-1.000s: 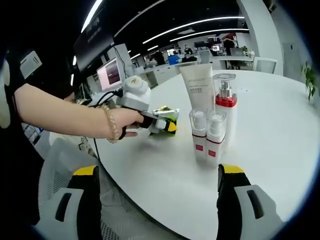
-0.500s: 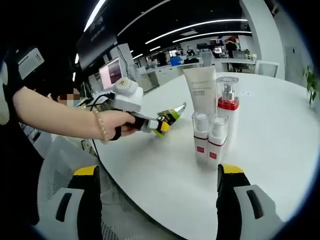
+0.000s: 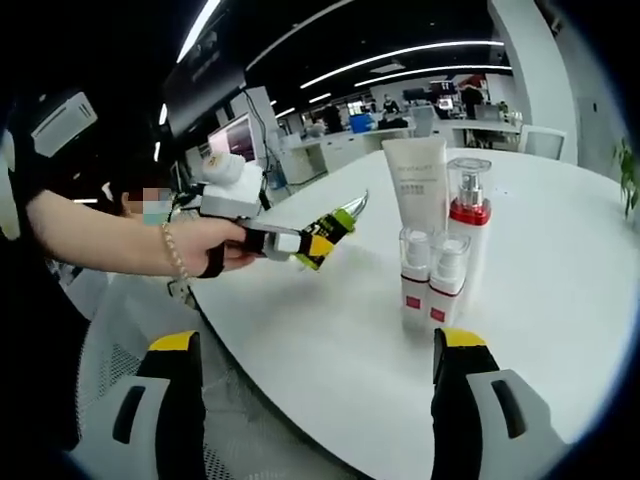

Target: Arrange the skincare products in the storage area until every visible bottle or jar stands upright without overlapping.

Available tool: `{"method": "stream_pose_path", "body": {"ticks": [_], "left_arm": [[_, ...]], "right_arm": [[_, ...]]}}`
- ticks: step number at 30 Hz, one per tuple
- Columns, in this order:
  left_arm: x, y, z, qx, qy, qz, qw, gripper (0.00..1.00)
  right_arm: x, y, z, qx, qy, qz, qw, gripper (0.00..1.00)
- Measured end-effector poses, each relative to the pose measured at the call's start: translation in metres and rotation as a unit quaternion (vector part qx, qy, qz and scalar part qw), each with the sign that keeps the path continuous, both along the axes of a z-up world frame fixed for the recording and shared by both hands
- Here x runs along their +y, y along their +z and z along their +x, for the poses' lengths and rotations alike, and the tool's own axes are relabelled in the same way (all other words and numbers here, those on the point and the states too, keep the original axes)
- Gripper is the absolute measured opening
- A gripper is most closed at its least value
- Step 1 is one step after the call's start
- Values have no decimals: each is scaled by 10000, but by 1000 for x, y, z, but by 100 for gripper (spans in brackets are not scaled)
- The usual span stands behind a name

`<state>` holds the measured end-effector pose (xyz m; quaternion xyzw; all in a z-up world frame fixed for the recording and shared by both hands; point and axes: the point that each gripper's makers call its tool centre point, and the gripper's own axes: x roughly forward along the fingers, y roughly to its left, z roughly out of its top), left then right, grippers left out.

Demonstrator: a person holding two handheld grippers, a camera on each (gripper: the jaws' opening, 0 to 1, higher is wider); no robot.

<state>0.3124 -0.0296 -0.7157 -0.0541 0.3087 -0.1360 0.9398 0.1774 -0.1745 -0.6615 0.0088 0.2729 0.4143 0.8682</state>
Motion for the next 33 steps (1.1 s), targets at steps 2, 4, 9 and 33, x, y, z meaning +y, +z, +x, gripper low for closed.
{"method": "stream_pose_path", "body": {"ticks": [2, 4, 9, 33], "left_arm": [[1, 8, -6, -36, -9, -28, 10000, 1], [3, 13, -8, -107, -43, -63, 9999, 1], [3, 28, -19, -276, -202, -114, 9994, 1], [-12, 122, -98, -1206, -1084, -1214, 9793, 1]], "right_arm": [[0, 0, 0, -4, 5, 16, 10000, 95], [1, 1, -1, -20, 19, 14, 10000, 95], [3, 1, -3, -32, 95, -9, 9999, 94], [87, 80, 13, 121, 568, 2133, 9753, 68]]}}
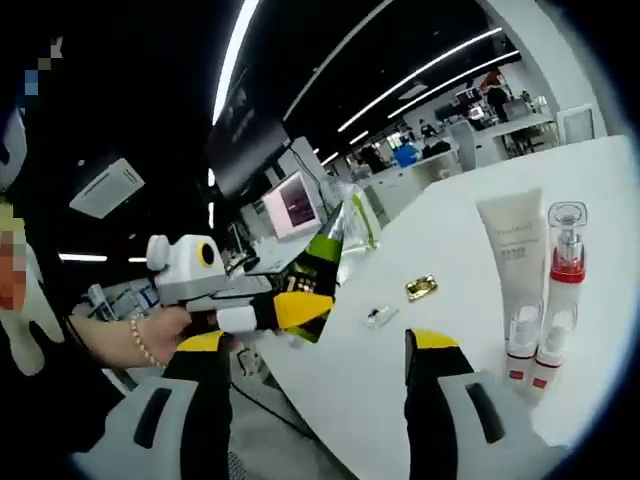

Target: Arrange the skincare products in the storage area until every visible bottle or jar stands upright without overlapping.

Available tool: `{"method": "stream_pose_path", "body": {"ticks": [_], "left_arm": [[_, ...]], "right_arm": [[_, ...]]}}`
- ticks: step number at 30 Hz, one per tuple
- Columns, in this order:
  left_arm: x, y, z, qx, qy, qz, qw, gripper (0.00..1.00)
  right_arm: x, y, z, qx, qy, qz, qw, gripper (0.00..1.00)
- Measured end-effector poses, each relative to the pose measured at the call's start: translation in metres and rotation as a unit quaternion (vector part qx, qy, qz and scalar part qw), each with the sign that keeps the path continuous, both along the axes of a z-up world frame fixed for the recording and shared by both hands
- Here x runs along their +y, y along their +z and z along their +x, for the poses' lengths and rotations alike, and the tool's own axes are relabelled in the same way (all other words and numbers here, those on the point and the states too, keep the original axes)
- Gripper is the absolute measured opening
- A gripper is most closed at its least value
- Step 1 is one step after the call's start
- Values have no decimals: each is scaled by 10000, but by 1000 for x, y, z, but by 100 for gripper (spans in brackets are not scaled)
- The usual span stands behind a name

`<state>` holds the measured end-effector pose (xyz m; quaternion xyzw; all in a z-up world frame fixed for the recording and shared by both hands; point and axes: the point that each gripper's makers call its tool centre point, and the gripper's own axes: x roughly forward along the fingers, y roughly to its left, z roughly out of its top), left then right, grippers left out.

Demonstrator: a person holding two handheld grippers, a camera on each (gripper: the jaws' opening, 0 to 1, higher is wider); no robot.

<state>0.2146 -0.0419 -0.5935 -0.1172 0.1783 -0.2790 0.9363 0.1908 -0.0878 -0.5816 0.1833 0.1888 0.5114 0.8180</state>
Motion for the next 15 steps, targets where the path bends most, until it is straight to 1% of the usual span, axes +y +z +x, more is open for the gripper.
{"method": "stream_pose_path", "body": {"ticks": [1, 4, 6, 11, 12, 15], "left_arm": [[0, 2, -2, -26, 4, 17, 10000, 1], [-4, 9, -12, -38, -107, -198, 9997, 1], [-7, 13, -18, -101, -197, -234, 9995, 2], [-11, 19, -27, -153, -346, -316, 9988, 2], [-12, 20, -29, -164, -363, -295, 9988, 2], [-12, 21, -33, -267, -407, -80, 9988, 2]], "right_arm": [[1, 3, 2, 32, -37, 77, 10000, 67], [5, 13, 9, 22, -141, 255, 9996, 66], [9, 18, 10, 4, -101, 307, 9995, 62], [19, 35, 11, -49, -59, 503, 9987, 59], [20, 37, 11, -49, -56, 548, 9985, 57], [23, 43, 12, -68, -82, 622, 9980, 55]]}}
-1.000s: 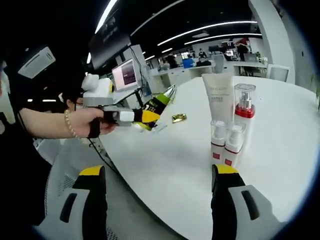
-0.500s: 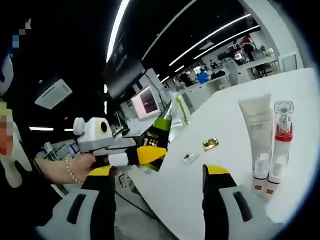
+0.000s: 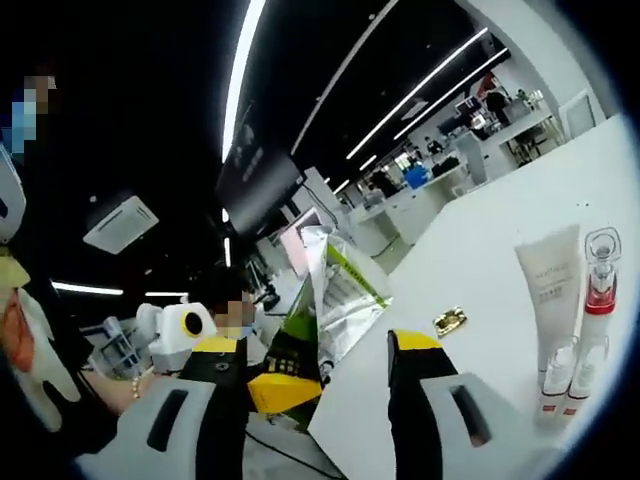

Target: Arrange the skincare products in the storage area until every visible bottle or jar stands upright without overlapping.

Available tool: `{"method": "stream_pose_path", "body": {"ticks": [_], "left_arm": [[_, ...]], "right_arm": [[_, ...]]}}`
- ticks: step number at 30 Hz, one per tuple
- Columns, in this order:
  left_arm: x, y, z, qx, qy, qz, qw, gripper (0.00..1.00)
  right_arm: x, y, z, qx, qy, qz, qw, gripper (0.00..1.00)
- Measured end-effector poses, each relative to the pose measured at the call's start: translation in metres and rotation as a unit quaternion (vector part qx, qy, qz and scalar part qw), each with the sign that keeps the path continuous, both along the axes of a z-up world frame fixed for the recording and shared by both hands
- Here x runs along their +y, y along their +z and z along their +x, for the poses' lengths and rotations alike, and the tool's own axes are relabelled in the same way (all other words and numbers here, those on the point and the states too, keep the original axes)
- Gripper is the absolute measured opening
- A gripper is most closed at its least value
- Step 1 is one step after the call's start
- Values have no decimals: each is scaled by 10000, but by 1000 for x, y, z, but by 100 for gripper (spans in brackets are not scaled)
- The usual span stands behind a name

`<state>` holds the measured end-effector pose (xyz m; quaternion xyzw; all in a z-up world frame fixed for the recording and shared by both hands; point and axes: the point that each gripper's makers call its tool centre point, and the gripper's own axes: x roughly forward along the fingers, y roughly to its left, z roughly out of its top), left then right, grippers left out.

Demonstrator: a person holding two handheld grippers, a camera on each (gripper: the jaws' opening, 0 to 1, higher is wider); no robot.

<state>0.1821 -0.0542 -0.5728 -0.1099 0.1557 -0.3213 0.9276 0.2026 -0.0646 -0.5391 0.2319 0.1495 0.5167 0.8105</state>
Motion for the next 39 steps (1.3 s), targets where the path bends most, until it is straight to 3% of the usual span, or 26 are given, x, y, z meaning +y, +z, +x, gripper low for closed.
{"method": "stream_pose_path", "body": {"ticks": [5, 7, 11, 14, 19, 28, 31, 33, 36, 39], "left_arm": [[4, -2, -3, -333, 6, 898, 9954, 2], [-3, 1, -6, -401, -88, 1031, 9938, 2], [-4, -1, -6, -408, -181, 972, 9943, 2], [-2, -4, -6, -368, -196, 1024, 9939, 2], [0, -5, -7, -358, -156, 1018, 9940, 7], [2, 5, -14, -285, -220, 680, 9970, 29], [8, 12, -14, -264, -188, 410, 9986, 39], [16, 14, -12, -241, -59, 315, 9992, 47], [25, 14, -13, -23, -56, 198, 9998, 40], [31, 16, -13, -69, -20, 123, 9999, 44]], "right_arm": [[1, 2, 5, 151, -114, 171, 9997, 55], [3, 4, 5, 256, -172, 297, 9991, 53], [5, 5, 4, 468, -227, 520, 9973, 42], [6, 7, -3, 495, -98, 617, 9968, 26], [6, 9, -8, 841, -57, 895, 9924, 17], [1, 16, -10, 1322, 183, 1436, 9806, 11], [2, 17, -9, 1362, 300, 1424, 9799, 7], [3, 12, -11, 1242, 378, 1177, 9845, 4], [3, 8, -11, 1210, 415, 1080, 9859, 3], [2, 10, -13, 1322, 498, 1222, 9824, 3]]}}
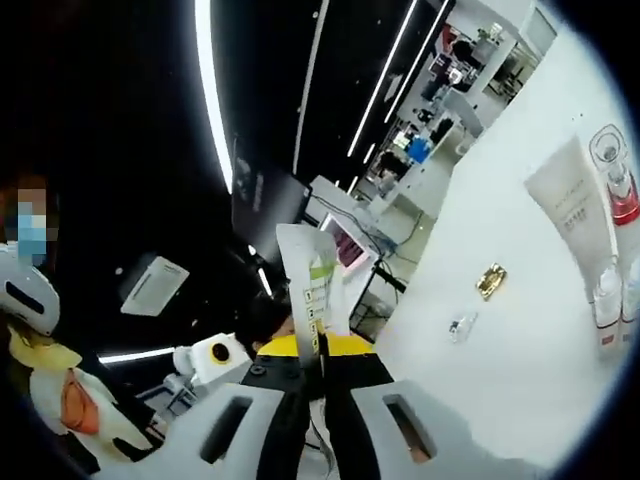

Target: Arrange the skincare products in the storage area until every visible bottle or jar stands upright without overlapping.

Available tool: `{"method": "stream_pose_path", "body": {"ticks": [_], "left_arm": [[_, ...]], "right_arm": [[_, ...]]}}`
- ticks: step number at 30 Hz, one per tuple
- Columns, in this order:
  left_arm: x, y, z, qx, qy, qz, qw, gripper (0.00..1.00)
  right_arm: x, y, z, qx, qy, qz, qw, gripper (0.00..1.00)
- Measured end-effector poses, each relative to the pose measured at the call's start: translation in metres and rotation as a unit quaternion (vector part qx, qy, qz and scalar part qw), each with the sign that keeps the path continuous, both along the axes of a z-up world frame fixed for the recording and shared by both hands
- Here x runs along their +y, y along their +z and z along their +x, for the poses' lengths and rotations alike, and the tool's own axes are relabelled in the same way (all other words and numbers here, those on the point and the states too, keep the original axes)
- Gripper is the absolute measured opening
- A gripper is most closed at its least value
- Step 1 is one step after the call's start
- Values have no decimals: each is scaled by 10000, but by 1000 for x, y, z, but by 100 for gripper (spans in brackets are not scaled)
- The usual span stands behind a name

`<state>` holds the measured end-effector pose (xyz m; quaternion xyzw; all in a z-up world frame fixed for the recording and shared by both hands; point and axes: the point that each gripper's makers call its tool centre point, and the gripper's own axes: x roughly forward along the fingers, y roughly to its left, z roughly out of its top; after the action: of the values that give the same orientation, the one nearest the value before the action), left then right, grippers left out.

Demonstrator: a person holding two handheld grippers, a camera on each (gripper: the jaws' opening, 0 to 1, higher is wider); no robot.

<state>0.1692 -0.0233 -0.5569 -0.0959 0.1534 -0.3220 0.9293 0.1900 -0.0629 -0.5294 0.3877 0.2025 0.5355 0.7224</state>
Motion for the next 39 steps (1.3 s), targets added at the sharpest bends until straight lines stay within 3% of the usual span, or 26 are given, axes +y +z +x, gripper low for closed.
{"method": "stream_pose_path", "body": {"ticks": [2, 7, 10, 13, 16, 23, 29, 35, 39], "left_arm": [[1, 1, 0, 104, -10, -195, 9998, 48], [-10, 7, -6, 423, -422, -983, 9934, 64], [-12, 9, -7, 402, -529, -1088, 9918, 66], [-18, 16, -10, 478, -726, -1460, 9855, 63], [-20, 15, -11, 509, -763, -1431, 9855, 61], [-28, 23, -14, 668, -1033, -1664, 9783, 53], [-39, 32, -23, 691, -1349, -1787, 9722, 30], [-22, 41, -15, 631, -1093, -2150, 9684, 24], [-19, 41, -15, 658, -1075, -2128, 9689, 18]], "right_arm": [[0, 2, -1, 29, 30, 60, 10000, 3], [3, 31, -16, -230, 503, 685, 9961, 2], [3, 41, -21, -271, 602, 828, 9944, 2], [5, 46, -21, -336, 591, 872, 9939, 2], [8, 48, -21, -248, 661, 919, 9933, 2], [10, 52, -24, -114, 1004, 950, 9903, 2], [11, 48, -21, -97, 1073, 729, 9915, 2], [7, 41, -21, -108, 1102, 482, 9927, 2], [7, 37, -21, -102, 1096, 342, 9933, 2]]}}
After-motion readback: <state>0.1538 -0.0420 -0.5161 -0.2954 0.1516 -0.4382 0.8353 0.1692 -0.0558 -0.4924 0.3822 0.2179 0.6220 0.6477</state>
